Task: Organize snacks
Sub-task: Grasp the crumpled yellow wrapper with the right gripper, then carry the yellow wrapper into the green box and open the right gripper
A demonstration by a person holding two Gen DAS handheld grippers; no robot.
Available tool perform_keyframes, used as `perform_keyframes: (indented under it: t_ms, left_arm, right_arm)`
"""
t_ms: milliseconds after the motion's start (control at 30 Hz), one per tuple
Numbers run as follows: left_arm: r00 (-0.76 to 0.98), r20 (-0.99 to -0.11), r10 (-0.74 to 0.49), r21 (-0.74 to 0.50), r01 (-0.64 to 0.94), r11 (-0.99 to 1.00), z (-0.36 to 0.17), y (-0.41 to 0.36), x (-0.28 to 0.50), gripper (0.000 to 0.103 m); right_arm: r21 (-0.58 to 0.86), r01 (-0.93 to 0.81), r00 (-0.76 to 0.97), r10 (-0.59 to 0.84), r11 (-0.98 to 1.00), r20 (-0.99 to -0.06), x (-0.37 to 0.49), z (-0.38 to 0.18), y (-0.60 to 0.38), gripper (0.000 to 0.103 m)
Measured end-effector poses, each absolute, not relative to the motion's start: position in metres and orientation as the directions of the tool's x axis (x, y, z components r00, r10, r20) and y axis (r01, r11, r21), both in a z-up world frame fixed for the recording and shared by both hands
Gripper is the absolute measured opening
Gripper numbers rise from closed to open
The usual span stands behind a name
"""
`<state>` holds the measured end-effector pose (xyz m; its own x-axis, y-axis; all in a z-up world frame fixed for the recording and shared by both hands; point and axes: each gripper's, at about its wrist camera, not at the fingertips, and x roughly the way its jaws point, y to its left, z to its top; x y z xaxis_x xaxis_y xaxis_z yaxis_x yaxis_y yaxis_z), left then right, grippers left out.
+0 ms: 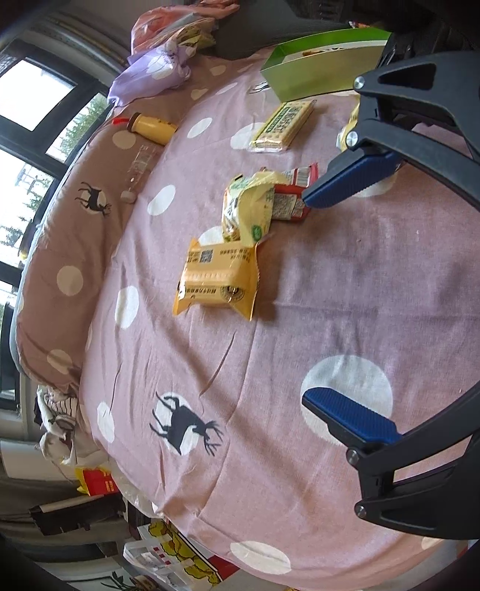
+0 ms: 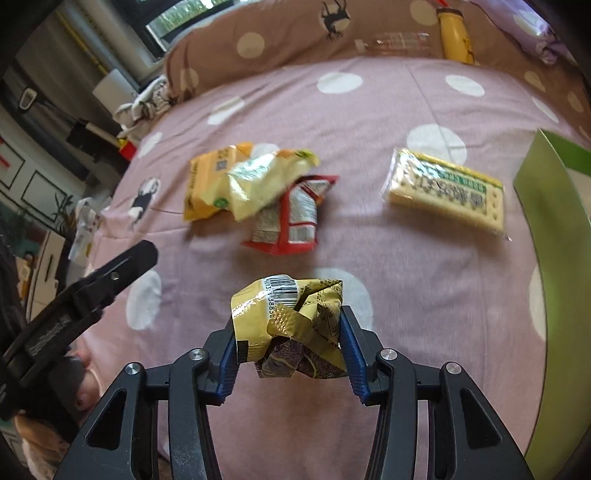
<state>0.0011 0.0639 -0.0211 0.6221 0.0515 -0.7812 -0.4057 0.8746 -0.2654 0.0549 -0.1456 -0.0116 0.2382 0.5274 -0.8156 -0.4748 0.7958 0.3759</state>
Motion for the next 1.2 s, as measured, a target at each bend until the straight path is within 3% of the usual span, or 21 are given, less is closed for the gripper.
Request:
perform_keyframes:
  t_ms: [67, 133, 167, 500, 633, 767, 800, 833, 1000, 1200]
  left_arm:
    - [0.625, -0.78, 0.022, -0.28, -0.381, 0.881, -0.021, 0.059, 0.002, 0.098]
    - [0.633, -0.773, -0.038, -0.32, -0.337, 0.886, -0.022, 0.052, 0.003, 0.098]
    - [0.633, -0.771, -0.066, -0.335, -0.314, 0.888, -0.022, 0.047, 0.004, 0.098]
    - [0.57, -0.757, -0.321, -0.453, -0.103, 0.886, -0.039, -0.006, 0.018, 0.095]
    - [0.528, -0.772, -0.354, -0.452, -0.064, 0.889, -0.053, -0.026, 0.026, 0.089]
    - [0.52, -0.785, -0.337, -0.428, -0.061, 0.902, -0.066, -0.032, 0.035, 0.063]
    - [0.535, -0.781, -0.323, -0.417, -0.061, 0.907, -0.066, -0.033, 0.036, 0.061]
    - [0.542, -0.772, -0.332, -0.424, -0.05, 0.904, -0.065, -0.033, 0.036, 0.051]
    - [0.563, -0.749, -0.349, -0.438, -0.026, 0.899, -0.061, -0.035, 0.035, 0.049]
    - [0.672, -0.663, -0.33, -0.4, 0.054, 0.915, -0.019, -0.05, 0.024, 0.049]
  right_arm:
    - [0.385, -0.46, 0.266, 0.538, 0.8, -0.8, 0.058, -0.007, -0.154, 0.057]
    - [0.42, -0.449, 0.288, 0.573, 0.788, -0.767, 0.057, 0.0, -0.166, 0.072]
    - [0.438, -0.441, 0.298, 0.588, 0.783, -0.752, 0.057, 0.003, -0.172, 0.073]
    - [0.632, -0.331, 0.247, 0.711, 0.7, -0.658, 0.069, -0.008, -0.203, 0.073]
    - [0.68, -0.309, 0.177, 0.743, 0.665, -0.646, 0.074, -0.026, -0.193, 0.073]
    - [0.684, -0.302, 0.124, 0.738, 0.665, -0.663, 0.076, -0.04, -0.18, 0.066]
    - [0.7, -0.3, 0.098, 0.751, 0.648, -0.653, 0.076, -0.042, -0.178, 0.063]
    - [0.708, -0.302, 0.086, 0.758, 0.638, -0.646, 0.075, -0.043, -0.177, 0.061]
    - [0.672, -0.332, 0.13, 0.738, 0.662, -0.662, 0.07, -0.032, -0.179, 0.059]
    - [0.633, -0.419, 0.26, 0.754, 0.651, -0.603, 0.056, 0.014, -0.201, 0.059]
